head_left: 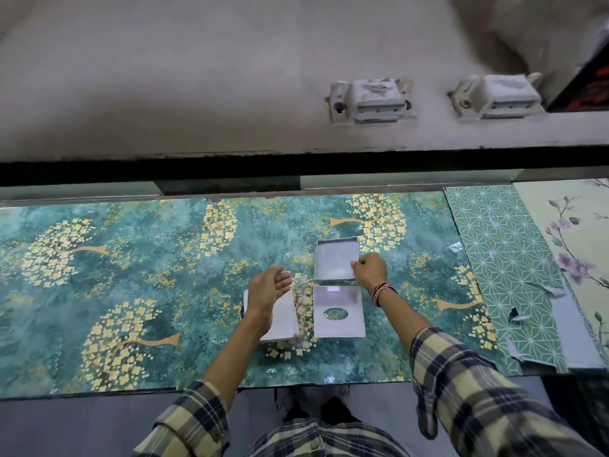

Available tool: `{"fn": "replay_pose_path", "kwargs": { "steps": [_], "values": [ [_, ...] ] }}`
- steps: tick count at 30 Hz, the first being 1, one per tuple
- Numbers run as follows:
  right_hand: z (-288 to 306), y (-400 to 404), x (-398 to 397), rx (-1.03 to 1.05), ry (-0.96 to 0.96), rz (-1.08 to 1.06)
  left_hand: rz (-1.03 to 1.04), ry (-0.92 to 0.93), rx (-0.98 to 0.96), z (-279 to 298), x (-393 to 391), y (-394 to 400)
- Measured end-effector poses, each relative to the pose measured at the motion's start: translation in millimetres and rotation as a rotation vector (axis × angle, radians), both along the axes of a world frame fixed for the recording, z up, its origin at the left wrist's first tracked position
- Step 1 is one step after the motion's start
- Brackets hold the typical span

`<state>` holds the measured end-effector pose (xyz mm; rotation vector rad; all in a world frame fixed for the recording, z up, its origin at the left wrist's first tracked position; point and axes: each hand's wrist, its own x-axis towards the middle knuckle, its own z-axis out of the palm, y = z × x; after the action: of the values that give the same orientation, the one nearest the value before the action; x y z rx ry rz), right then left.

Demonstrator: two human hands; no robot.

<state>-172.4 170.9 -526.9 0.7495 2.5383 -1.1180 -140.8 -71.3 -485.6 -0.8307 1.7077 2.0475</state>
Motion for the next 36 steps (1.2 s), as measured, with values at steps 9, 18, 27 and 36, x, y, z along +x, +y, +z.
{"fn": "replay_pose_path", "kwargs": {
  "steps": [9, 18, 27, 36],
  "values": [
    [-17, -12, -9, 0.071, -0.173, 0.072, -0.034, 0.021, -0.046, 2, 5, -12],
    [9, -57, 2, 0.001, 0.093, 0.046, -0.035, 0.012, -0.242, -13, 6, -33],
    [15, -135, 33, -0.22, -0.173, 0.244, -0.016, -0.12, -0.546, -32, 13, -61],
    [1, -159, 41, -0.35, -0.431, 0.122, -0.2, -0.259, -0.546, -45, 25, -62]
  ]
}}
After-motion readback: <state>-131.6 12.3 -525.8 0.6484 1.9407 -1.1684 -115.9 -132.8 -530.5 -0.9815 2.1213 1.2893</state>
